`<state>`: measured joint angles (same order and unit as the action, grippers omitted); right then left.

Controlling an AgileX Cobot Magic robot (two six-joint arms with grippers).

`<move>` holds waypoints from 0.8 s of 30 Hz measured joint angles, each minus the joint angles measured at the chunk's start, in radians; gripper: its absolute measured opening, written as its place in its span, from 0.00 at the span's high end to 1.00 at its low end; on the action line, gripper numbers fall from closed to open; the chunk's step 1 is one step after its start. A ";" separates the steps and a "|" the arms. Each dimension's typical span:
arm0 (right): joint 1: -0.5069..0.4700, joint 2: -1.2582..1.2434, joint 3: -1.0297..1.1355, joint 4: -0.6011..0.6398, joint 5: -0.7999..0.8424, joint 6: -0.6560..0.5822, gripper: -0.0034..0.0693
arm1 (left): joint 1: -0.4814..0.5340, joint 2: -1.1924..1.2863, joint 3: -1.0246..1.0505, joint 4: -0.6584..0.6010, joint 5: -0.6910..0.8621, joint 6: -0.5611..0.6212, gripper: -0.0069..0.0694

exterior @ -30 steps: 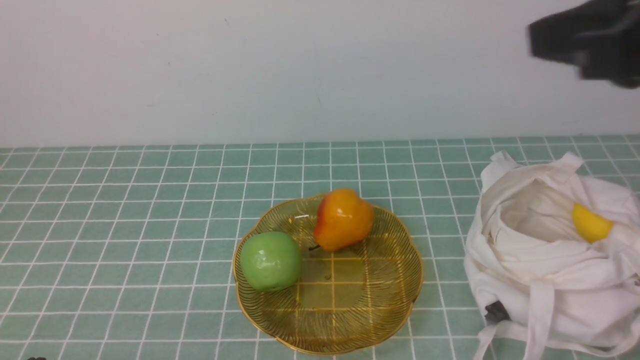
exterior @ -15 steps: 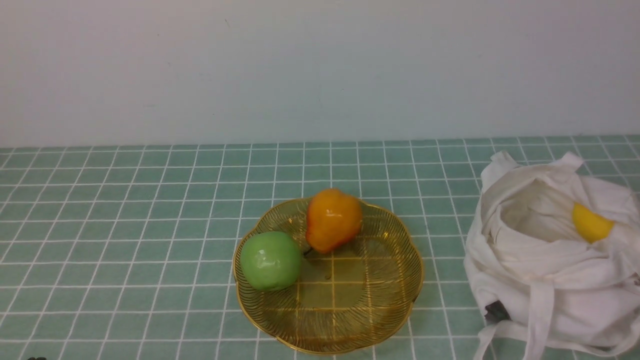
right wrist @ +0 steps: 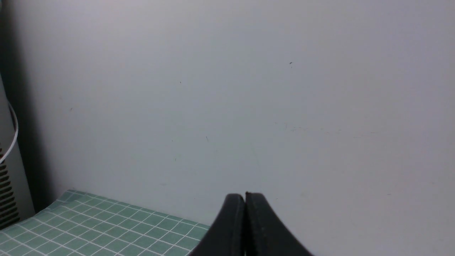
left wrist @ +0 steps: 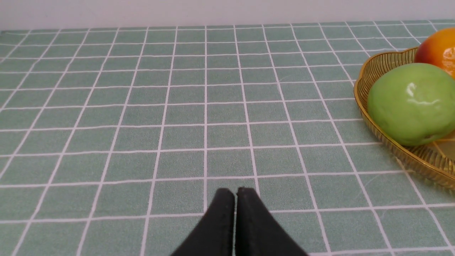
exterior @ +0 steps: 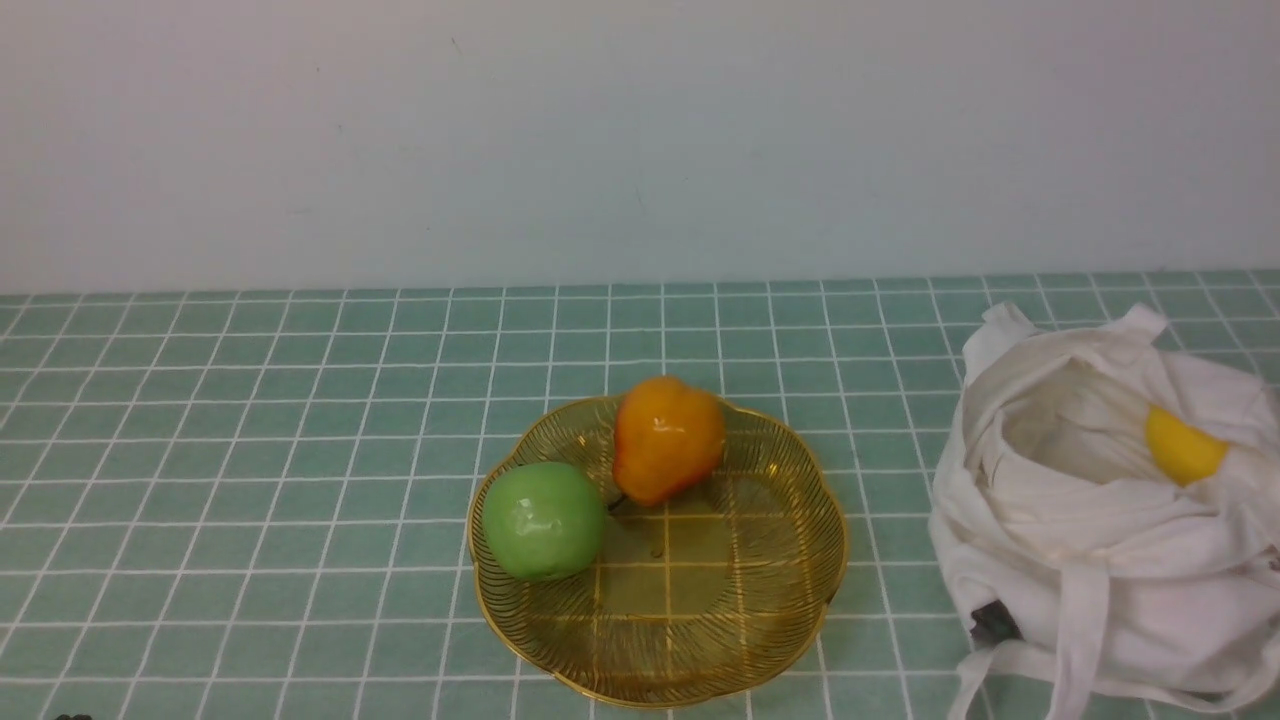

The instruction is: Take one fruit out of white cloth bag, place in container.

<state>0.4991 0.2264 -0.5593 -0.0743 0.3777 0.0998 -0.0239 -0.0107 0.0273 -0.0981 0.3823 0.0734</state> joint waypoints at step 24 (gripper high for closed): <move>-0.565 -0.173 0.544 -0.081 -0.033 0.000 0.97 | 0.000 0.000 0.000 0.000 0.000 0.000 0.92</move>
<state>-0.0663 0.0536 -0.0153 -0.1555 0.3451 0.0998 -0.0239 -0.0107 0.0273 -0.0981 0.3823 0.0734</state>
